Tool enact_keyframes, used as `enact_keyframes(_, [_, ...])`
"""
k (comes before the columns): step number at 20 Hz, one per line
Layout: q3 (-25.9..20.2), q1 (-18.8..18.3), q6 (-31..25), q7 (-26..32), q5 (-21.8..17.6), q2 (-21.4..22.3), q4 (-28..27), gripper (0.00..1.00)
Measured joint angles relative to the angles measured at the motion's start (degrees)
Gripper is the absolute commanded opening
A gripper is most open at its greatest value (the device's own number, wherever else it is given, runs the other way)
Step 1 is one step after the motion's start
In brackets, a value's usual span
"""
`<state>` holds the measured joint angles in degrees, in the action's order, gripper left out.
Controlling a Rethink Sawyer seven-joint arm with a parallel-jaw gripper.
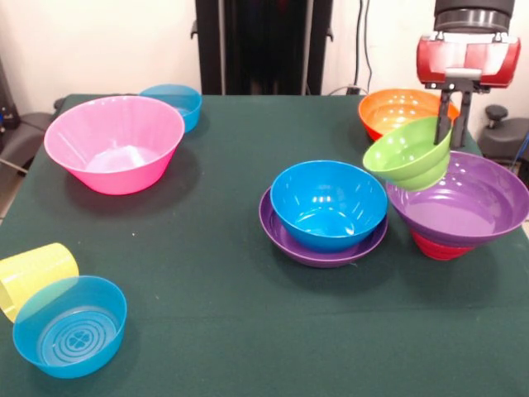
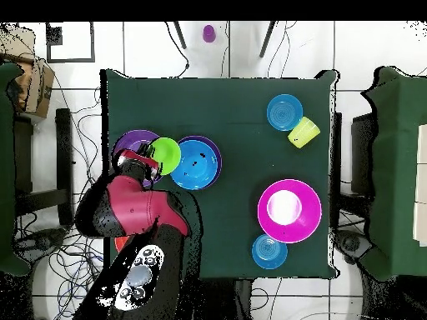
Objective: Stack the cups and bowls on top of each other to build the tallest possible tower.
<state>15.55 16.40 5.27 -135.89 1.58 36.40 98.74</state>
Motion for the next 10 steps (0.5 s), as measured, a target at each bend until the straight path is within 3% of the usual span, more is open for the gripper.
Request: enact_keyframes(10, [1.0,1.9,0.2,0.0,2.9,0.3,0.0,0.0])
